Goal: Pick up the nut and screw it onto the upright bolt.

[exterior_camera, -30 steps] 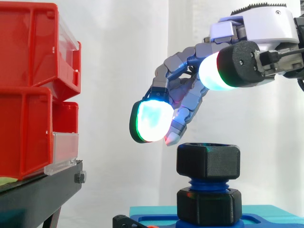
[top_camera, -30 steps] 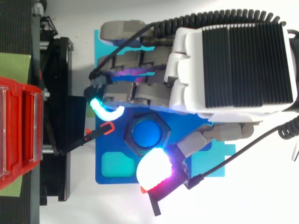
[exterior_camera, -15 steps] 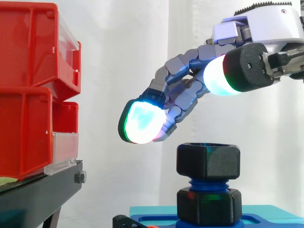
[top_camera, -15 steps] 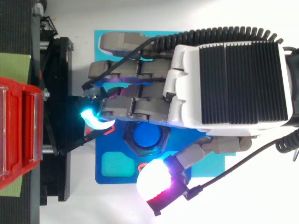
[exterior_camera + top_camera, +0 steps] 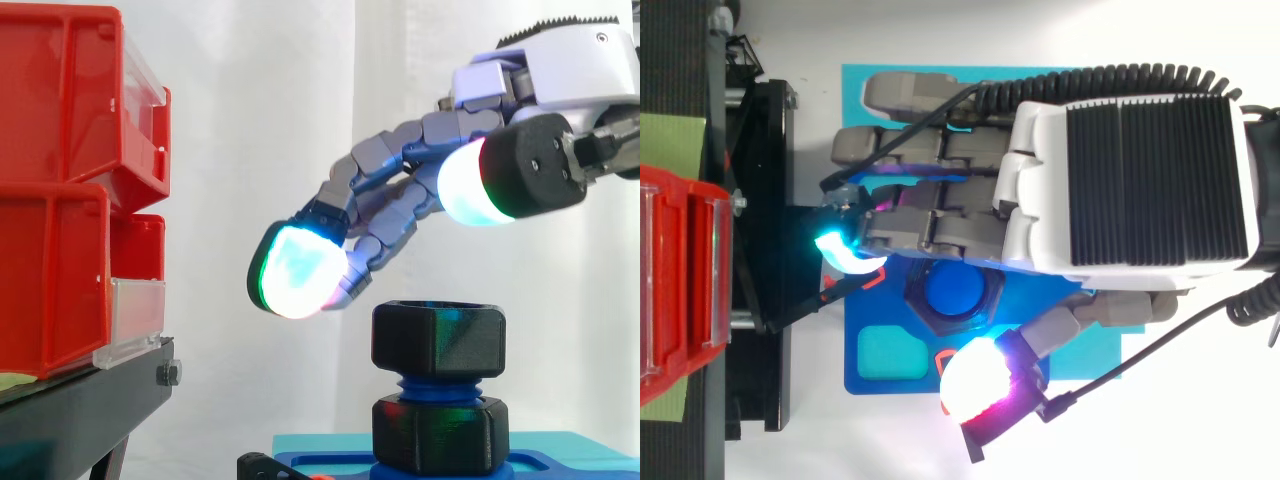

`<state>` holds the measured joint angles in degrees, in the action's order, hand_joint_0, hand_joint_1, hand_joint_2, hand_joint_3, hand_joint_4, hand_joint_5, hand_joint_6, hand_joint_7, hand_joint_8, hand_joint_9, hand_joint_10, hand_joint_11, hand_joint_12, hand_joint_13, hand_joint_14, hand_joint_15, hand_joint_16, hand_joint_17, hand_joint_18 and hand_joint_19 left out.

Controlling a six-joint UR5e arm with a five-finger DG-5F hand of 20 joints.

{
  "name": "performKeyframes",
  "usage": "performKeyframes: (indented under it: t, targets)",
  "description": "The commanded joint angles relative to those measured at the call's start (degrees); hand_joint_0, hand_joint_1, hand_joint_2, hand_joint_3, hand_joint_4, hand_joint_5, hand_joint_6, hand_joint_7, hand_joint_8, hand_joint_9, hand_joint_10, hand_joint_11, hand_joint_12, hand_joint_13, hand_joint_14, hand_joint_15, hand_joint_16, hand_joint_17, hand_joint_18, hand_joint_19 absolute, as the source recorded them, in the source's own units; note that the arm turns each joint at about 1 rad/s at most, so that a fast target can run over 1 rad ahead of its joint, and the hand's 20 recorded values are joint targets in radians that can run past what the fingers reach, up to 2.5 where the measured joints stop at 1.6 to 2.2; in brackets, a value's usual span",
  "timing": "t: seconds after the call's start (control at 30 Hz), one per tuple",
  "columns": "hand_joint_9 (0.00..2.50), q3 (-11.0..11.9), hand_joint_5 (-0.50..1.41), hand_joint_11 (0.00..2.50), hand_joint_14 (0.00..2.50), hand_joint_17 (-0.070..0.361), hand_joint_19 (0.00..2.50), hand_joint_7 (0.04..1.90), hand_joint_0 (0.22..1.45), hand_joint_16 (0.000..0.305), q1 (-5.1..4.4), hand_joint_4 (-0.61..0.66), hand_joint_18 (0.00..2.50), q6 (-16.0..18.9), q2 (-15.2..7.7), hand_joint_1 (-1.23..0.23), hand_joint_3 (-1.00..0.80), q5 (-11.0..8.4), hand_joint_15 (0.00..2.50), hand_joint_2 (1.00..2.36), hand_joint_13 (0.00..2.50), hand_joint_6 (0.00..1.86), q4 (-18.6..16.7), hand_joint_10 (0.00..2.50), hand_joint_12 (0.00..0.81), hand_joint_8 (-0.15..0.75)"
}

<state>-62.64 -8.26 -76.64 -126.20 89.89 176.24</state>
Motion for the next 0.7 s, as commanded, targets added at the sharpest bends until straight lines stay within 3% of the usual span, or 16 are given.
performKeyframes:
  t: [0.0, 0.47, 0.67]
  targets:
    - [0.22, -0.7, -0.2, 0.0, 0.0, 0.08, 0.0, 0.75, 0.47, 0.035, 0.0, 0.19, 0.0, 0.0, 0.0, -0.3, -0.5, 0.02, 0.0, 1.0, 0.17, 0.5, 0.0, 0.0, 0.304, 0.24]
    - [0.38, -0.9, -0.11, 0.0, 0.0, 0.072, 0.0, 1.06, 0.49, 0.032, -0.09, 0.26, 0.0, 0.0, 0.0, -0.3, -0.5, -0.06, 0.0, 1.0, 0.27, 0.5, 0.0, 0.0, 0.29, 0.261]
    - [0.46, -0.9, -0.08, 0.0, 0.0, 0.068, 0.0, 1.14, 0.5, 0.03, 0.35, 0.27, 0.0, 0.1, 0.0, -0.3, -0.5, 0.11, 0.0, 1.0, 0.31, 0.5, 0.0, 0.0, 0.282, 0.267]
